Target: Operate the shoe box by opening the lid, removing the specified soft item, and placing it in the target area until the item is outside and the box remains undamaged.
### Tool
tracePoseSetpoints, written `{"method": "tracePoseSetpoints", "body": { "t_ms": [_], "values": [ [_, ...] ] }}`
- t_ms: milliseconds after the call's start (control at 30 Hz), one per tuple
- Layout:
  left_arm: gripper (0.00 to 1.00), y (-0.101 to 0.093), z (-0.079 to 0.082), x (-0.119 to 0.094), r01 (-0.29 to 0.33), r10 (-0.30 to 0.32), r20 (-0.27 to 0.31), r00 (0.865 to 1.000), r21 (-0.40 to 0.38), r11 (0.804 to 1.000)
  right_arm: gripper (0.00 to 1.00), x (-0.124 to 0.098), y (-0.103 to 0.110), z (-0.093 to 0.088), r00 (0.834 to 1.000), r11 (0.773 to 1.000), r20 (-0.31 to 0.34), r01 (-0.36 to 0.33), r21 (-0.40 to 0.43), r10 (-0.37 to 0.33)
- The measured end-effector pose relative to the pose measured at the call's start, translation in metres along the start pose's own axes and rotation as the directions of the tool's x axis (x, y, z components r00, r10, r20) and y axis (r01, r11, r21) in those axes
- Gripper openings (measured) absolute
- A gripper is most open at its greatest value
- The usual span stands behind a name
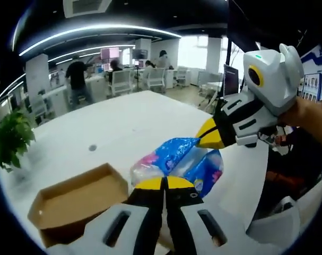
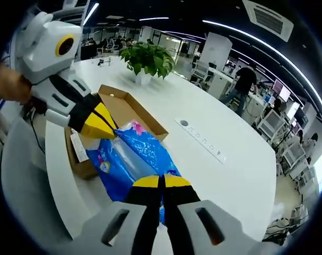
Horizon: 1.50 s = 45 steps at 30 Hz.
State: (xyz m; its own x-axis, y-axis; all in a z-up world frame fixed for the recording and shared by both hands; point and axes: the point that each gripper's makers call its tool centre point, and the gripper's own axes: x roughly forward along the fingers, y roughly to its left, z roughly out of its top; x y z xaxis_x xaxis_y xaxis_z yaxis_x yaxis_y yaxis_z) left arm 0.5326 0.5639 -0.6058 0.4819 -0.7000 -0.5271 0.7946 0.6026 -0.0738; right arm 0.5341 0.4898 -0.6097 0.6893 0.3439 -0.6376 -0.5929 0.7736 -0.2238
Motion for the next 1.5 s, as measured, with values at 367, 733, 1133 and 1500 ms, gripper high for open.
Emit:
{"method": "tracePoseSetpoints", "body": {
  "t_ms": [367,733,1133,1500],
  "values": [
    [0.0,-0.03,0.003,0.034,0.044,-0.044,-0.009,0.999,0.003,0.999,0.0,-0.01,-0.03,-0.03,1.0,1.0,-0.019,0.018,0.004,-0.018],
    [0.0,-0.053,0.003,0.068,0.096,-0.096,-0.038,0.995,-0.006,0.995,0.0,-0.013,-0.058,-0.059,0.998,1.0,-0.057,0.027,0.001,-0.027],
    [0.0,-0.069,0.008,0.105,0.146,-0.146,-0.074,0.987,-0.004,0.989,0.0,-0.009,-0.09,-0.083,0.995,0.999,-0.085,0.044,0.013,-0.043],
    [0.0,-0.085,0.007,0.139,0.201,-0.199,-0.116,0.973,0.004,0.98,0.0,-0.006,-0.117,-0.111,0.991,0.997,-0.114,0.071,0.041,-0.065]
  ]
}}
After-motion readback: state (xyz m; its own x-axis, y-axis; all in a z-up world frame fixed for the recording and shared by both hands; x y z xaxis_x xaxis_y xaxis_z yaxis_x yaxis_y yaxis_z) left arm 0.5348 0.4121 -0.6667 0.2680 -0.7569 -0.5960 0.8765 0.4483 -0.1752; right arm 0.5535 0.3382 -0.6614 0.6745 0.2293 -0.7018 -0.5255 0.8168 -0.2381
